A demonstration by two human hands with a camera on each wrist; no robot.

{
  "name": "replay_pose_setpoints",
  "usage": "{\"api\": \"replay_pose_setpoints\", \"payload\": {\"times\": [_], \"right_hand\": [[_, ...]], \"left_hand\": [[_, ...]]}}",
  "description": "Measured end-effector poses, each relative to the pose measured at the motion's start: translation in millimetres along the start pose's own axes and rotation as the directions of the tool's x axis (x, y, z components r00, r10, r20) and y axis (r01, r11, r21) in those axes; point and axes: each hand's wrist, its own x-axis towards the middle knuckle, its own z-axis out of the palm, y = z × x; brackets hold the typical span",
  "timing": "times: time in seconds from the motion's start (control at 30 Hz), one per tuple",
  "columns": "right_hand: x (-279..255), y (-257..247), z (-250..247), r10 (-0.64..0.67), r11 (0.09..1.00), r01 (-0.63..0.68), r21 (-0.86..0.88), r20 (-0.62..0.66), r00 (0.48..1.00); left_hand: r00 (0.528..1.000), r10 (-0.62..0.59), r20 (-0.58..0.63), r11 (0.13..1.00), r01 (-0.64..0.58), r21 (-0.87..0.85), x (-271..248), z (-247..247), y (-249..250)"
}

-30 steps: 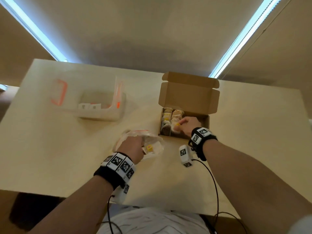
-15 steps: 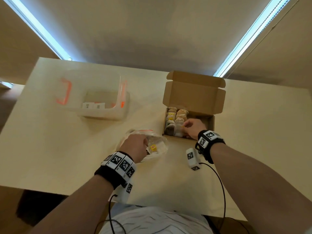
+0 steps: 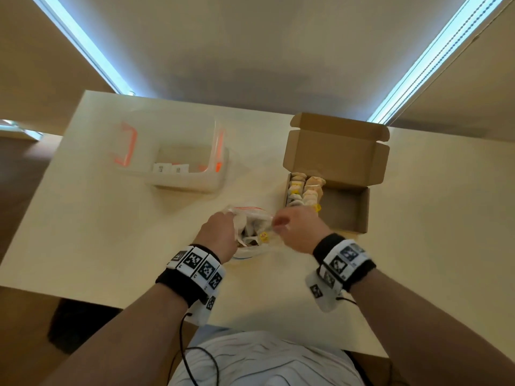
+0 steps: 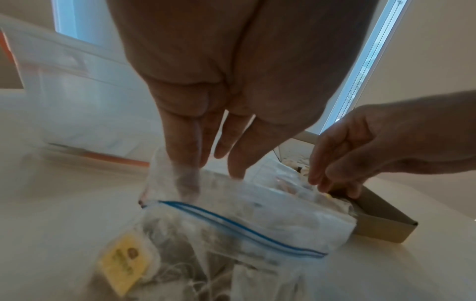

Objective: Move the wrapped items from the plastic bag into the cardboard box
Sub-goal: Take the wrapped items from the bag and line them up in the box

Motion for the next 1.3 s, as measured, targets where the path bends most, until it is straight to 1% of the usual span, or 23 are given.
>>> {"api": "replay_pose_setpoints", "payload": {"times": [0.03, 0.07, 0.1, 0.13, 0.2, 0.23, 0.27, 0.33, 0.4, 0.43, 0.47, 0.53, 0.6, 0.67, 0.73, 0.8, 0.87, 0.97, 1.07, 1.17, 1.23, 1.3], "right_hand": [[-0.1, -8.8, 8.3, 0.025, 0.996, -0.022, -0.082, 0.027, 0.999], [1.0, -13.7, 14.6, 0.064, 0.988, -0.065, -0.138, -0.015, 0.998], [2.8, -13.3, 18.8, 0.112, 0.983, -0.122, -0.134, -0.077, 0.991], [4.8, -11.7, 22.1, 0.175, 0.981, -0.182, -0.063, -0.102, 0.979], [8.4, -7.9, 28.6, 0.300, 0.943, -0.290, 0.165, -0.037, 0.953], [8.9, -6.5, 32.7, 0.339, 0.907, -0.327, 0.266, 0.001, 0.941], [7.7, -6.1, 36.1, 0.354, 0.880, -0.337, 0.335, 0.011, 0.935], [3.0, -8.2, 40.3, 0.339, 0.867, -0.296, 0.401, -0.039, 0.940], [-2.7, -12.4, 41.1, 0.334, 0.858, -0.263, 0.441, -0.091, 0.938], [-5.5, -14.5, 40.4, 0.343, 0.852, -0.252, 0.458, -0.125, 0.931], [-8.2, -16.9, 38.8, 0.358, 0.847, -0.242, 0.473, -0.171, 0.918], [-14.3, -21.6, 33.7, 0.371, 0.848, -0.201, 0.490, -0.280, 0.885], [-21.2, -26.9, 29.6, 0.353, 0.861, -0.149, 0.486, -0.359, 0.864], [-26.9, -32.0, 30.5, 0.324, 0.873, -0.129, 0.470, -0.362, 0.874], [-31.0, -35.7, 35.1, 0.298, 0.885, -0.137, 0.445, -0.317, 0.900], [-31.9, -37.2, 37.9, 0.293, 0.894, -0.141, 0.426, -0.314, 0.903], [-31.9, -36.7, 35.7, 0.301, 0.891, -0.139, 0.433, -0.332, 0.894], [-32.2, -33.1, 27.5, 0.314, 0.887, -0.145, 0.439, -0.341, 0.886], [-33.5, -28.9, 23.1, 0.326, 0.889, -0.159, 0.430, -0.350, 0.878], [-34.9, -26.6, 22.2, 0.332, 0.887, -0.164, 0.431, -0.350, 0.876], [-36.1, -25.5, 22.0, 0.336, 0.885, -0.163, 0.436, -0.356, 0.872], [-37.6, -23.8, 22.8, 0.338, 0.883, -0.167, 0.438, -0.349, 0.874]], "left_hand": [[1.000, -0.013, 0.013, 1.000, 0.013, 0.004, -0.2, 0.1, -3.2], [0.999, -0.025, 0.022, 1.000, 0.024, 0.008, -0.4, 0.1, -7.0], [0.999, -0.041, 0.026, 0.999, 0.041, 0.012, 0.2, 0.7, -9.5], [0.998, -0.055, 0.023, 0.998, 0.054, 0.008, 0.0, 0.8, -11.9], [0.998, -0.068, 0.017, 0.998, 0.068, 0.004, -2.9, 0.4, -13.2], [0.997, -0.070, 0.013, 0.998, 0.070, 0.003, -3.7, 1.0, -12.4], [0.998, -0.055, -0.004, 0.998, 0.055, -0.009, -4.1, 1.5, -10.4], [0.999, 0.041, -0.022, 0.998, -0.042, -0.038, -0.8, 5.2, -4.3], [0.987, 0.163, -0.001, 0.985, -0.163, -0.058, 4.6, 11.2, 3.7], [0.979, 0.203, 0.017, 0.977, -0.201, -0.071, 6.1, 13.2, 7.2], [0.976, 0.214, 0.030, 0.975, -0.212, -0.059, 9.0, 16.1, 8.5], [0.987, 0.158, 0.035, 0.987, -0.159, 0.036, 15.9, 23.5, 6.3], [0.996, 0.091, -0.002, 0.992, -0.091, 0.086, 21.3, 30.4, 1.4], [0.999, 0.048, 0.008, 0.988, -0.049, 0.150, 25.2, 37.0, -1.0], [0.998, 0.029, 0.058, 0.961, -0.044, 0.274, 27.4, 42.1, -2.4], [0.996, 0.054, 0.065, 0.938, -0.073, 0.339, 28.9, 42.7, -3.4], [0.993, 0.113, 0.018, 0.933, -0.113, 0.342, 30.9, 38.6, -4.4], [0.984, 0.180, -0.013, 0.941, -0.169, 0.294, 24.9, 19.6, -3.3], [0.966, 0.253, -0.054, 0.961, -0.245, 0.128, 18.7, 3.3, -5.2], [0.971, 0.238, -0.003, 0.971, -0.238, -0.028, 12.4, -11.0, -6.3], [0.966, 0.259, -0.019, 0.956, -0.259, -0.137, 6.7, -20.7, -9.2], [0.954, 0.290, -0.072, 0.913, -0.299, -0.277, -1.8, -32.0, -13.3]]}}
